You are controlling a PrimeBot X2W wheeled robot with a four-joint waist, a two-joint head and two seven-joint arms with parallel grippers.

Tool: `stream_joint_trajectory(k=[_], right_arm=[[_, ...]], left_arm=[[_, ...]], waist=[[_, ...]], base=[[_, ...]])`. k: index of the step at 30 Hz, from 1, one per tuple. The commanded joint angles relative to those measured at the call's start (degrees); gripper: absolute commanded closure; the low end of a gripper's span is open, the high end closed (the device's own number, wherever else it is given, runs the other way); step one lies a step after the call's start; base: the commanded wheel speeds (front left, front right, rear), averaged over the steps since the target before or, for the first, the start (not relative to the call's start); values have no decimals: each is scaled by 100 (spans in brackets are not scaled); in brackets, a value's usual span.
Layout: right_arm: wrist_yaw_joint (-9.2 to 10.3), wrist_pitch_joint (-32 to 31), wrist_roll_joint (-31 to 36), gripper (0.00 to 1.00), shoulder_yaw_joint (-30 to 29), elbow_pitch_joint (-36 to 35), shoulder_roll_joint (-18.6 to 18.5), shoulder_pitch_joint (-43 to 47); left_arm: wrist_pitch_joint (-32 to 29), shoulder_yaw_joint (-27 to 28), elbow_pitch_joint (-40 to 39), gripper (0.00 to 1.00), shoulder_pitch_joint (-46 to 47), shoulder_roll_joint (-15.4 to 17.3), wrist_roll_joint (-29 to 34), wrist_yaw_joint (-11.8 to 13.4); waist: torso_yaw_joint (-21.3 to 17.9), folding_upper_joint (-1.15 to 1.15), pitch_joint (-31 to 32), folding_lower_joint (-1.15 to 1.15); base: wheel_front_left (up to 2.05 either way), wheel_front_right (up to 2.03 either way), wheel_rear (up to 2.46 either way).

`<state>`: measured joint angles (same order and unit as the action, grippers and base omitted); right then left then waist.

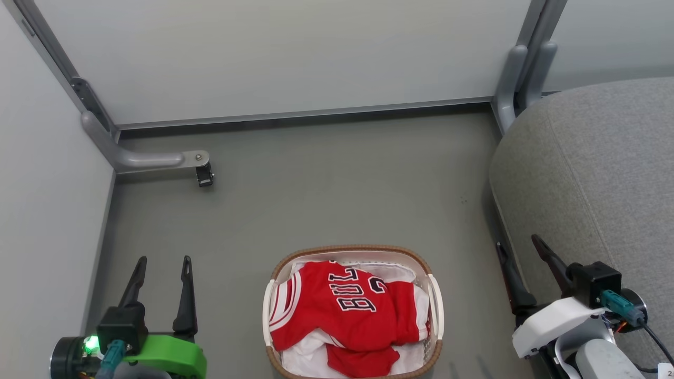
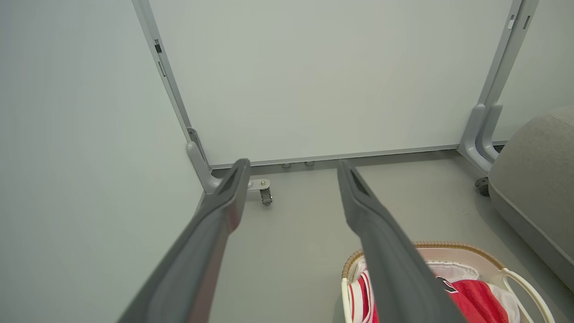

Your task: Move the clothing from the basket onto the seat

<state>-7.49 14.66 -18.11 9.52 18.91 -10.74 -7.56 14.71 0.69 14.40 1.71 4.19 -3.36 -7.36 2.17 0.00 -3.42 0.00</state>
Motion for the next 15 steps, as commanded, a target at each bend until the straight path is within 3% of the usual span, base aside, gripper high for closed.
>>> stream_joint_trajectory(k=[1, 15], right_arm=[[0, 57, 106, 0, 8, 3, -33, -50], [1, 59, 134, 0, -62, -280, 25, -305]], left_arm=[[49, -16, 22, 0, -91, -20, 95, -24], [46, -360, 318, 0, 249, -69, -141, -22]], waist=[[3, 0, -23, 0], [-59, 0, -526, 0]], base=[[0, 0, 0], [0, 0, 0]])
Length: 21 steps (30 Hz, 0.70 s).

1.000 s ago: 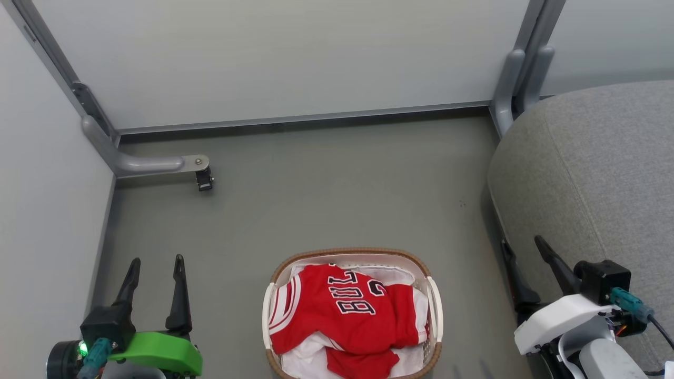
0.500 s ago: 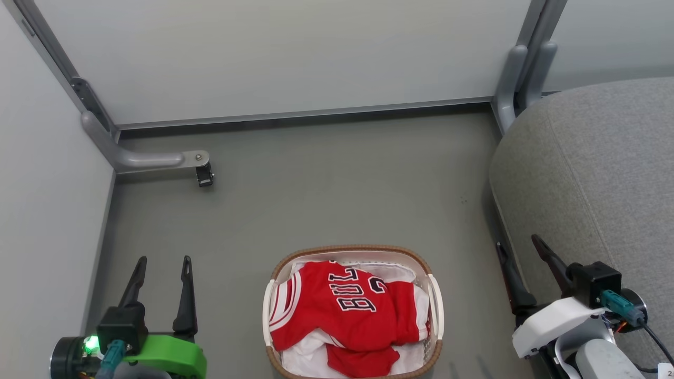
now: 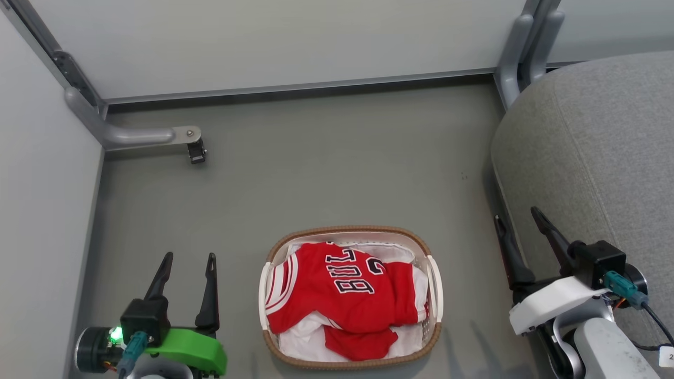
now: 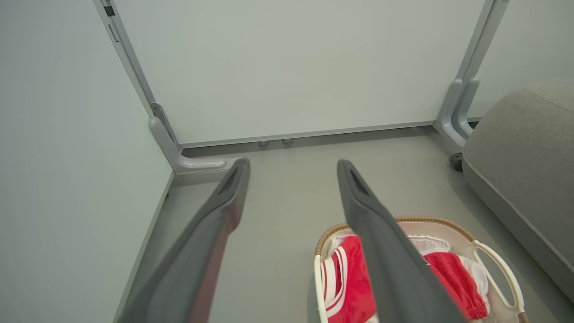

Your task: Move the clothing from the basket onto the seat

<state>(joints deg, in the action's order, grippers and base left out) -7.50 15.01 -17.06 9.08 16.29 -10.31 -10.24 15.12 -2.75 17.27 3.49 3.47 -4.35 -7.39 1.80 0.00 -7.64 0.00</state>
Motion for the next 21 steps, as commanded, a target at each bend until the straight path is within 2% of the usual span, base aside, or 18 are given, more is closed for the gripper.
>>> stream_joint_trajectory(k=[1, 21], right_arm=[[2, 23, 34, 0, -23, -43, -19, -58], [2, 23, 102, 0, -7, -511, 79, -724]], left_arm=[[5, -47, 46, 0, 109, 1, -61, -19], [5, -912, 819, 0, 997, -23, -448, -19]], waist=[[-27, 0, -149, 0], [-257, 0, -1354, 0]], base=[[0, 0, 0], [0, 0, 0]])
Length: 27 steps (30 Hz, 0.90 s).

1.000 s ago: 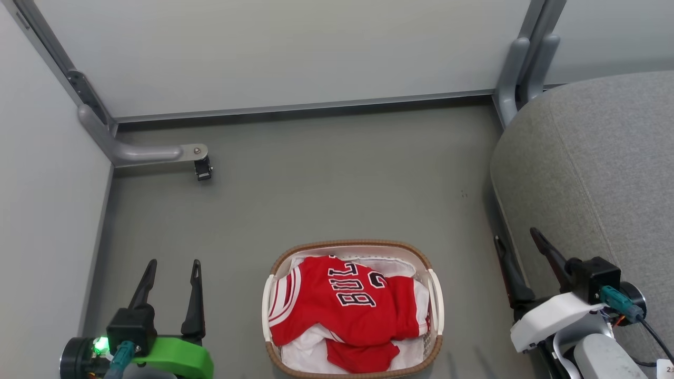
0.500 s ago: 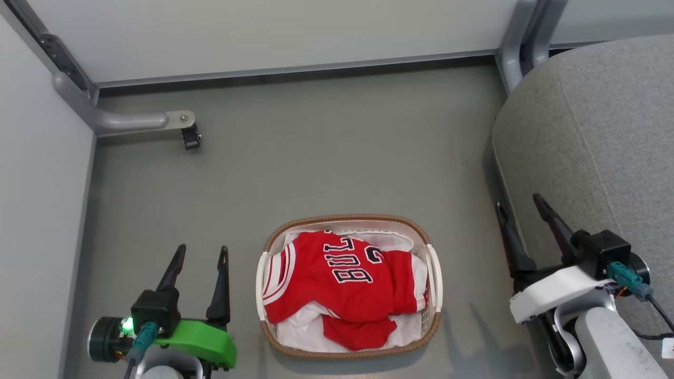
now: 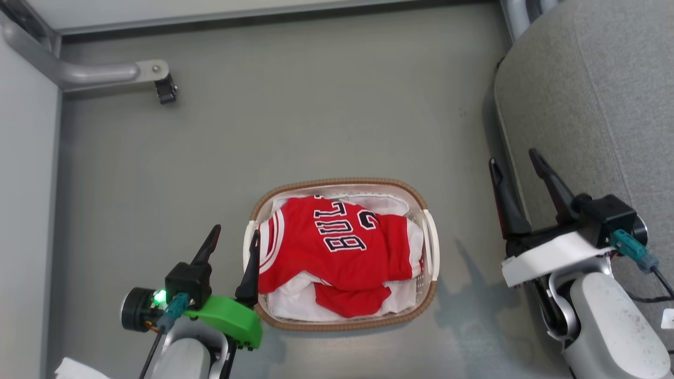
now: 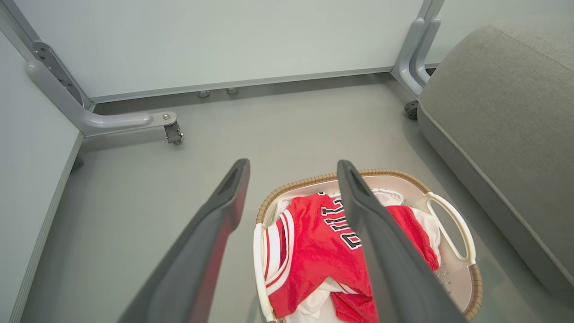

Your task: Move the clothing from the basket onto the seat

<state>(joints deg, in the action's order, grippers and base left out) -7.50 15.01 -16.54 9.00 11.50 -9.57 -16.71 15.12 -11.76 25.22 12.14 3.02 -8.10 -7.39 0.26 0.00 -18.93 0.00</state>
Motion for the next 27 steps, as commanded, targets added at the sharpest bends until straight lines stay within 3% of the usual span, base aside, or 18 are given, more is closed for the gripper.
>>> stream_joint_trajectory(k=[1, 13, 27], right_arm=[[2, 24, 51, 0, 2, -71, 17, -112], [2, 23, 102, 0, 142, -683, 145, -812], [2, 23, 154, 0, 267, -1275, 302, -1436]], left_arm=[[4, -61, 74, 0, 183, 26, -91, -19], [4, -761, 1139, 0, 1228, 130, -359, -19], [5, -1345, 2059, 0, 2401, 277, -195, -19]], waist=[[-122, 0, -287, 0], [-437, 0, -1365, 0], [-752, 0, -2435, 0]], base=[[0, 0, 0], [0, 0, 0], [0, 0, 0]])
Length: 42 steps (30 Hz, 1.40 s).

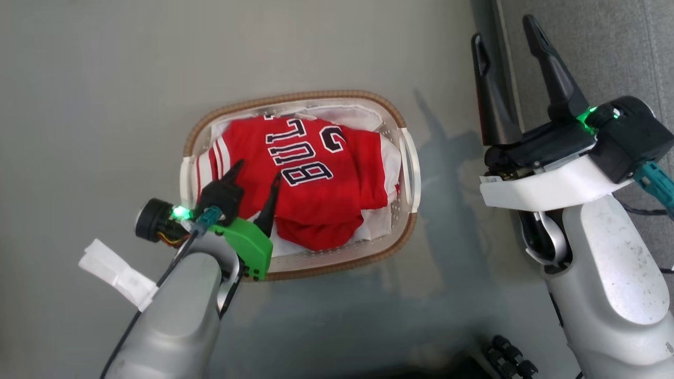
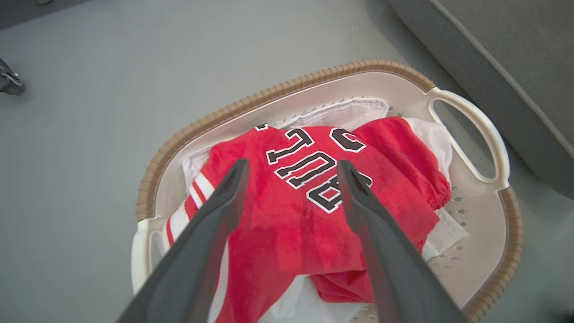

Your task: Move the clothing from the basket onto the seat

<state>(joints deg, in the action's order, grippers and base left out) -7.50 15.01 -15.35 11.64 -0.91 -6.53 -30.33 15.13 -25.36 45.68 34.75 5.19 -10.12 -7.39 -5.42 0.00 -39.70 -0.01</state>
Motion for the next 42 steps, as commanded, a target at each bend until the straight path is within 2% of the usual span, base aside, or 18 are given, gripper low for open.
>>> stream_joint_trajectory(k=[1, 14, 28, 42], right_arm=[[2, 23, 38, 0, 24, -63, 11, -117], [2, 23, 14, 0, 109, -192, 153, -424], [2, 23, 32, 0, 158, -168, 271, -489], [2, 23, -10, 0, 205, -138, 329, -535]], left_arm=[[3, 0, 70, 0, 220, 80, 1, -19], [3, -427, 948, 0, 1119, 280, 331, -4], [-124, -735, 2396, 0, 1822, 77, 564, 221], [-524, -976, 2763, 0, 2112, 66, 622, 297]], waist=[[-213, 0, -438, 1], [-466, 0, -1133, 1], [-616, 0, -1406, 1], [-728, 0, -1528, 1]], base=[[0, 0, 0], [0, 0, 0], [0, 0, 0], [0, 0, 0]])
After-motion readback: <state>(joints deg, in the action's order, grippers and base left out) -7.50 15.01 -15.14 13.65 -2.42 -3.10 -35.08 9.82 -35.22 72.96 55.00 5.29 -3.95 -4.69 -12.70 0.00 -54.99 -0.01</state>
